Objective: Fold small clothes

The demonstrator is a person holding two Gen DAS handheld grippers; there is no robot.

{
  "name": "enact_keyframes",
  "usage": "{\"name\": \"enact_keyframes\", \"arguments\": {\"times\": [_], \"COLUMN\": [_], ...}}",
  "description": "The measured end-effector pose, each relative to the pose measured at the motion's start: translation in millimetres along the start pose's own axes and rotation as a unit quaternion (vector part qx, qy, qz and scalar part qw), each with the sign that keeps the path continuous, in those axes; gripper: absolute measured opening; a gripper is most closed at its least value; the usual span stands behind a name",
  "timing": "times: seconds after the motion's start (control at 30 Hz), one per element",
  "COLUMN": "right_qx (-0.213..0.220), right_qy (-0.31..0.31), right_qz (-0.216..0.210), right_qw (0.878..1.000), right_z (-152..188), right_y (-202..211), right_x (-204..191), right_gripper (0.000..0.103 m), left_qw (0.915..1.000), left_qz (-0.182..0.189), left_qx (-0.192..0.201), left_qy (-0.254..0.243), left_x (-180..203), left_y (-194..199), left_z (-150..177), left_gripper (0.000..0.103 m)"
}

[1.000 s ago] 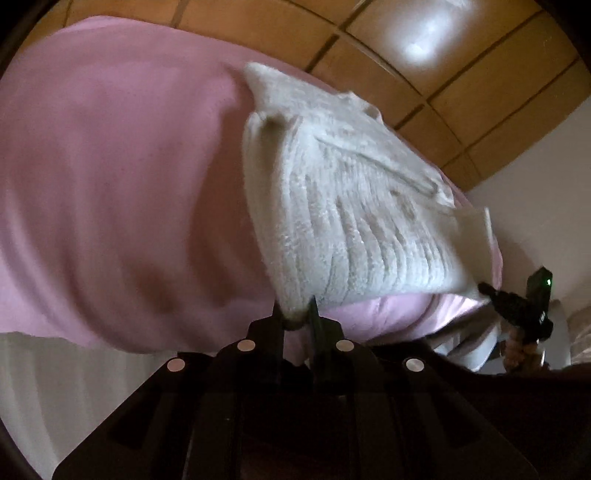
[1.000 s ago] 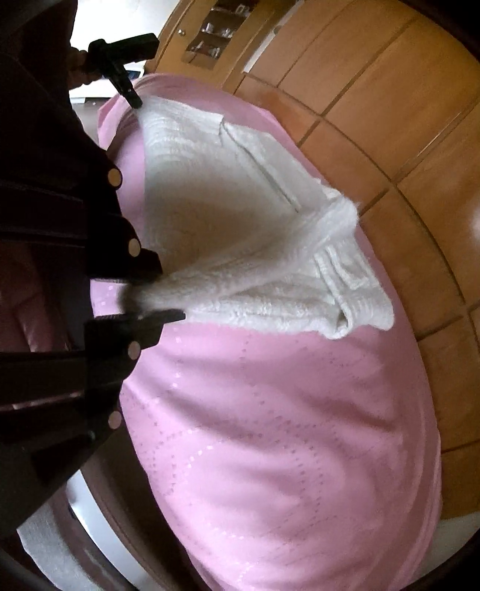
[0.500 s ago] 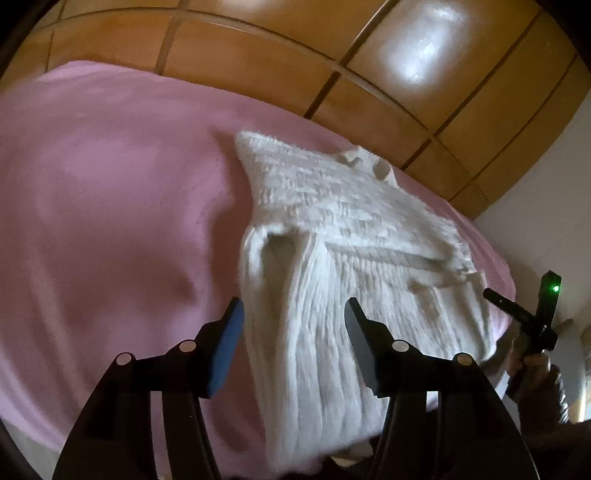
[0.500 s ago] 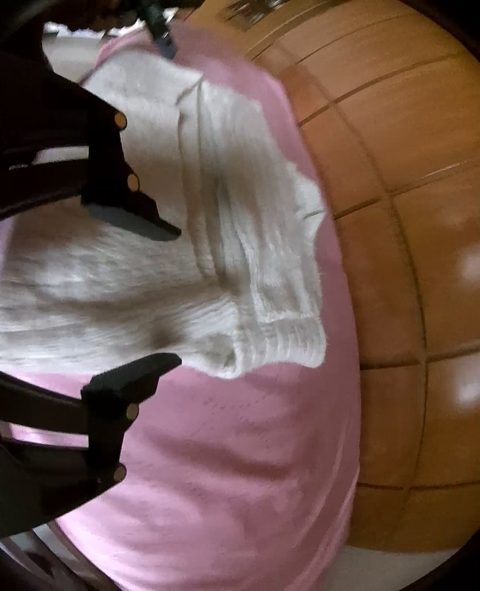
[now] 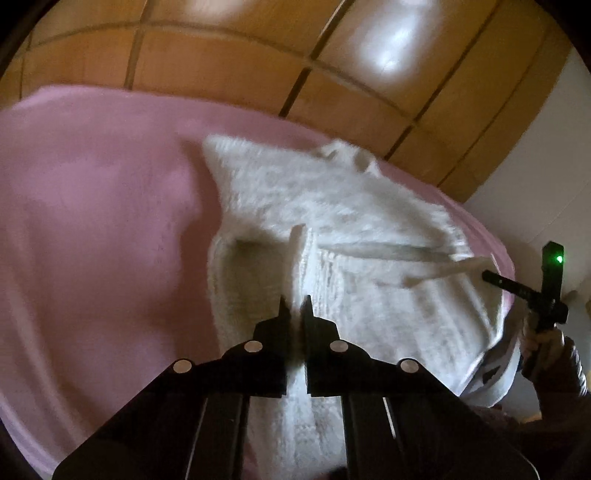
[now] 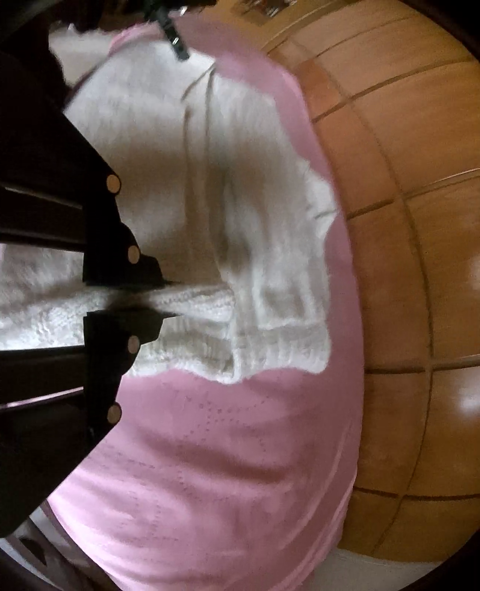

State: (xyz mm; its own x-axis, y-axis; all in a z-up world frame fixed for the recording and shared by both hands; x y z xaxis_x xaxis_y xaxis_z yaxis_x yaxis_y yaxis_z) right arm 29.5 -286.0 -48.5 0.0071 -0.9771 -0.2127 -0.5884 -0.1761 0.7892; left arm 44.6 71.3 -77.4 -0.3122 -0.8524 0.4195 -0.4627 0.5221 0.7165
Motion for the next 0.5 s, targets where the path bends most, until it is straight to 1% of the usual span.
{"name": "enact_keyframes", "arguments": {"times": [0.07,0.13,0.23,0.27,0.33,0.4,0.5], "right_qx": [0.019,0.037,0.066,0.077,0.087,0.097,0.097], "right_qy": [-0.001,-0.002,-0.004,-0.004,-0.01,-0.012,-0.021], "right_qz": [-0.015,-0.023,-0.028,-0.024,-0.023,-0.013,0.01], "right_qw": [1.0,0.999,0.997,0.997,0.996,0.995,0.995], "right_z": [-10,-24,-55,-70,-92,-118,-147], "right_y": [20,34,43,41,36,22,-6], "right_x": [-6,-10,-13,-13,-12,-9,-2], "right_gripper": [0.007,0.007,0.007,0.007,0.006,0.006,0.006], "left_qw": [0.9998,0.9992,0.9976,0.997,0.9958,0.9949,0.9946], "left_qz": [0.007,0.016,0.021,0.024,0.015,0.008,-0.011], "left_qx": [0.017,0.036,0.064,0.072,0.09,0.1,0.103], "left_qy": [-0.003,0.006,0.015,0.017,0.008,0.0,0.002], "left_x": [5,6,6,7,8,5,-6], "left_y": [16,32,44,44,43,38,20], "left_z": [-2,-10,-34,-44,-72,-95,-126], "left_gripper": [0.005,0.005,0.005,0.005,0.005,0.005,0.005]}}
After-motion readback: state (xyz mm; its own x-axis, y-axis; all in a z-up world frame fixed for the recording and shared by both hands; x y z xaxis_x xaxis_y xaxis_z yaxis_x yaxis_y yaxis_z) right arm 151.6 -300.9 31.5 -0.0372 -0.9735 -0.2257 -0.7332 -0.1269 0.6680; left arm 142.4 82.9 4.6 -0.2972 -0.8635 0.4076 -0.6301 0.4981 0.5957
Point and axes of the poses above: each gripper's, at about its wrist camera, not at the fingertips, and y roughly against the way its jaws point, x to its right, z to its underside, the point moved 10 cm from there along -y, roughly the way its jaws point, and after that the axes turned 5 degrees about -x, right-handed, at the moved point
